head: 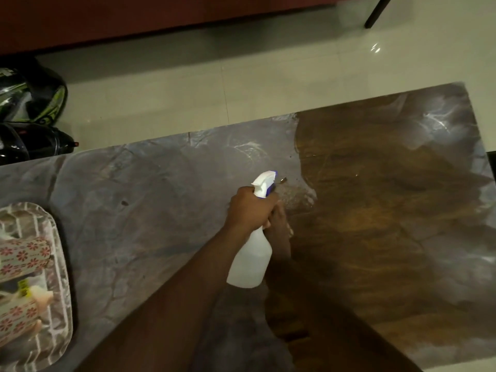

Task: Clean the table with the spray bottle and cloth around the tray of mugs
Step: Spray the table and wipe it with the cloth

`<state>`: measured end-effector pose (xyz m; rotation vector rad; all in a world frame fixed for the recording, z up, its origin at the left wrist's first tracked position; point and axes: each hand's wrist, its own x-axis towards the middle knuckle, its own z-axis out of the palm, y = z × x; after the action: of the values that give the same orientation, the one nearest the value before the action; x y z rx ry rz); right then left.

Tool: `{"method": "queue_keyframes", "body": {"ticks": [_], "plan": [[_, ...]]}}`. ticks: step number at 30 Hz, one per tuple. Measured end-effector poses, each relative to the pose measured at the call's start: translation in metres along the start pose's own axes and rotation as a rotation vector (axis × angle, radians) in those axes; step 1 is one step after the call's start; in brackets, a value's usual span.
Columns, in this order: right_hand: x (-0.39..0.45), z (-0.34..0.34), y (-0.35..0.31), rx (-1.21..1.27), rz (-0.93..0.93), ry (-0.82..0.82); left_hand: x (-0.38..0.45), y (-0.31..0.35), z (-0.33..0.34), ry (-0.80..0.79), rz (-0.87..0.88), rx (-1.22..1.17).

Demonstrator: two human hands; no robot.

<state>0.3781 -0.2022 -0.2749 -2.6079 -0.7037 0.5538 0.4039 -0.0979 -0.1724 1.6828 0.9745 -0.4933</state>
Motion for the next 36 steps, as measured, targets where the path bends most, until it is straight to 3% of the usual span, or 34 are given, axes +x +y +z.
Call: {"method": "queue_keyframes", "body": {"ticks": [2, 4, 6, 8, 10, 12, 13, 15, 16, 17, 18, 21, 23, 26, 28, 30, 32, 36], "plan": [[-0.032, 0.007, 0.022, -0.079, -0.303, 0.062, 0.004, 0.003, -0.003, -0.021, -0.006, 0.031], [-0.043, -0.011, 0.059, -0.185, -0.411, 0.122, 0.007, 0.007, -0.007, -0.087, -0.021, 0.002], [-0.031, -0.041, 0.082, -0.211, -0.165, 0.237, 0.012, 0.014, -0.013, -0.133, 0.007, -0.015], [0.005, -0.059, 0.09, -0.224, 0.118, 0.387, 0.019, 0.02, -0.018, -0.051, 0.046, 0.008], [0.062, -0.054, 0.07, -0.18, 0.31, 0.433, 0.029, 0.025, -0.024, 0.034, 0.071, 0.023], [0.099, -0.05, 0.026, -0.209, 0.477, 0.347, 0.038, 0.028, -0.03, 0.022, 0.074, 0.011], [0.102, -0.048, 0.009, -0.168, 0.423, 0.292, 0.039, 0.03, -0.035, 0.006, 0.075, 0.002], [0.071, -0.023, 0.002, -0.23, -0.112, 0.11, 0.043, 0.033, -0.046, 0.024, 0.09, -0.001], [0.057, -0.021, 0.008, -0.275, -0.356, 0.123, 0.045, 0.035, -0.053, 0.059, 0.108, 0.005], [0.049, -0.033, 0.026, -0.278, -0.453, 0.139, 0.047, 0.035, -0.061, 0.087, 0.112, 0.01], [0.049, -0.043, 0.05, -0.293, -0.398, 0.227, 0.049, 0.034, -0.067, 0.088, 0.1, 0.003], [0.099, -0.072, 0.083, -0.245, 0.141, 0.398, 0.05, 0.03, -0.069, -0.013, 0.077, 0.026], [0.149, -0.072, 0.063, -0.211, 0.27, 0.441, 0.052, 0.025, -0.067, -0.012, 0.084, 0.061], [0.172, -0.054, 0.012, -0.18, 0.025, 0.388, 0.054, 0.019, -0.071, 0.092, 0.088, 0.089], [0.136, -0.042, 0.005, -0.188, -0.294, 0.195, 0.052, 0.013, -0.077, 0.094, 0.065, 0.072], [0.102, -0.05, 0.025, -0.213, -0.467, 0.069, 0.048, 0.004, -0.086, 0.057, 0.033, 0.026], [0.098, -0.064, 0.049, -0.2, -0.383, 0.123, 0.043, -0.008, -0.094, 0.071, 0.007, 0.023], [0.144, -0.063, 0.028, -0.132, 0.105, 0.289, 0.033, -0.027, -0.099, 0.168, -0.054, -0.027]]}}
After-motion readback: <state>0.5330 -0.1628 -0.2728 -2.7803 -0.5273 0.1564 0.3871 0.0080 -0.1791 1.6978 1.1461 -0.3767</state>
